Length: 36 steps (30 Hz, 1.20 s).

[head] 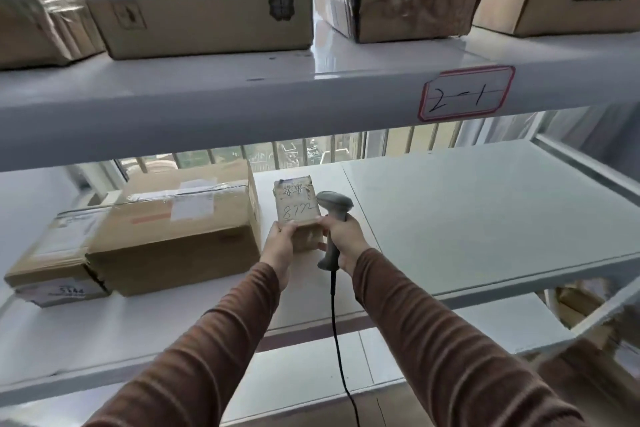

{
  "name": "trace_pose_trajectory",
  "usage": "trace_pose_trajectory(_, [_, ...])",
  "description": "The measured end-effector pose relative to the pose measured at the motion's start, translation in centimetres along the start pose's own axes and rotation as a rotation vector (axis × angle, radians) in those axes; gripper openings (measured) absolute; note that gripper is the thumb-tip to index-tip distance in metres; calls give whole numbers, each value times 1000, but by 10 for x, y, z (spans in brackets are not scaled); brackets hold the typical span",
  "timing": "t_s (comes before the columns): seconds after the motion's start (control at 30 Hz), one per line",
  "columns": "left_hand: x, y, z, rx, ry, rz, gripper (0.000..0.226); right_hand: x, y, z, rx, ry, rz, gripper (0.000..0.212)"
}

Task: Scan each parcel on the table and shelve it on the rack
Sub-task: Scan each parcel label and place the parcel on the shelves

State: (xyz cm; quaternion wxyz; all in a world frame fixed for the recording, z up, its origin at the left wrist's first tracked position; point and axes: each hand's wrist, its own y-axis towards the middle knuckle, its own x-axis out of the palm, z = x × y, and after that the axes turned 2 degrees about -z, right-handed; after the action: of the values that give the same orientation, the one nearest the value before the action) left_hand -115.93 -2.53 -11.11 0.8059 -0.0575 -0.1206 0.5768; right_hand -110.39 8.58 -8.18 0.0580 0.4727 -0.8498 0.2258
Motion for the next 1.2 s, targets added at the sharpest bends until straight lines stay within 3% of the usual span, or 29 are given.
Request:
trace_pose_trajectory(0.1, [-10,15,-1,-37,41,7,34,12,13,5,19,-11,47,19])
trace_pose_trajectory(0.23, [-18,29,0,-36,69,2,37,23,28,13,29,-13,82,35])
trace_pose_trajectory(0.5, [-15,30,7,22,175,64,70,26,40,18,19,-24,129,36])
trace_pose_trajectory(0.73, [-2,12,36,351,396,58,68,9,25,5,-77,-40,193,35])
trace_pose_trajectory(0.97, [65,-16,48,399,352,-184,63,-51,-19,-34,-294,-58,345,32])
trace_pose_trajectory(1.2, [189,-81,16,311,306,-507,58,-176,-102,-59,-418,-51,597,34])
